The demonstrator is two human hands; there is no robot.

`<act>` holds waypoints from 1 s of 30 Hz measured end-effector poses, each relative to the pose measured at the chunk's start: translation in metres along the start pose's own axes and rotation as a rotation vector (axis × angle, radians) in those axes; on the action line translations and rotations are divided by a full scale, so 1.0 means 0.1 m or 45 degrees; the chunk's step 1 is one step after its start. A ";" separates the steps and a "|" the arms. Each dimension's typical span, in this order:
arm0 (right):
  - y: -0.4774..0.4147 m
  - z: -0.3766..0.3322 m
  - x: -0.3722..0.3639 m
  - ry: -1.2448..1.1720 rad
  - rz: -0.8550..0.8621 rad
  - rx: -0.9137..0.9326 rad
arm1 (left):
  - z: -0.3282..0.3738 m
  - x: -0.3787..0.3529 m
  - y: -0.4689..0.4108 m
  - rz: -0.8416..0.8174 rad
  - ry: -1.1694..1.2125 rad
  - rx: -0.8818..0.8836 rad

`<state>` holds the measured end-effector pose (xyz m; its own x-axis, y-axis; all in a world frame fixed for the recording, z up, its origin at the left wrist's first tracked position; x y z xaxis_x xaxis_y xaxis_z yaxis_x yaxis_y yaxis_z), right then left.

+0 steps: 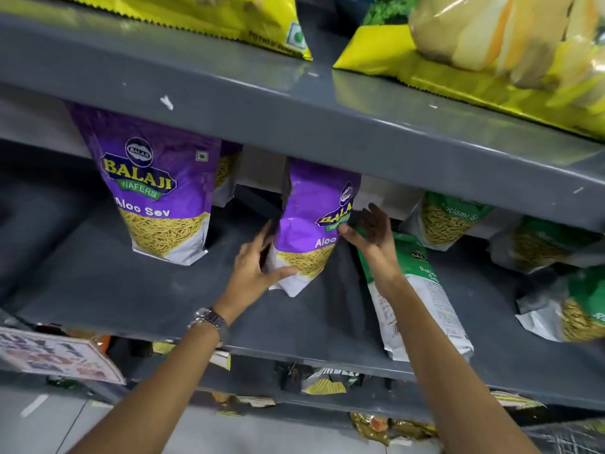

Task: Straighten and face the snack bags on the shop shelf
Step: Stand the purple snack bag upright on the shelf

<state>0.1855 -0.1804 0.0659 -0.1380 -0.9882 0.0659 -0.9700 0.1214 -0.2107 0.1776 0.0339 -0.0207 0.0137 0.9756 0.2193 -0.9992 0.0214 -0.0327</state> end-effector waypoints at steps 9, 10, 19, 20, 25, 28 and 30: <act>0.01 0.00 -0.09 0.004 -0.062 0.020 | -0.05 0.30 -0.07 0.092 0.241 0.050; 0.02 0.01 -0.08 0.012 -0.035 0.032 | -0.06 0.33 -0.04 0.179 0.219 0.034; 0.25 0.06 -0.12 0.035 0.174 0.098 | 0.07 0.05 0.05 0.035 0.250 0.050; 0.27 0.06 -0.12 0.028 0.192 0.100 | 0.05 0.05 0.03 0.035 0.240 0.069; 0.29 0.08 -0.12 0.065 0.222 0.079 | -0.04 0.07 0.00 0.057 0.173 0.114; 0.29 0.10 -0.12 0.075 0.211 0.045 | -0.02 0.06 0.02 0.066 0.169 0.090; 0.27 0.09 -0.12 0.080 0.197 0.037 | -0.02 0.05 0.02 0.063 0.172 0.081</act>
<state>0.1624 -0.1663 0.0507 -0.2982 -0.9501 0.0911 -0.9302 0.2679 -0.2510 0.1753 0.0395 -0.0218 -0.0355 0.9957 0.0855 -0.9990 -0.0376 0.0228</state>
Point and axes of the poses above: each hand's wrist, its own y-axis away from the middle knuckle, its own x-axis out of the back of the hand, z = x × y, the point moved 6 cm from there along -y, towards the middle knuckle, and after that the axes turned 8 degrees about x, right-handed, at the moved point
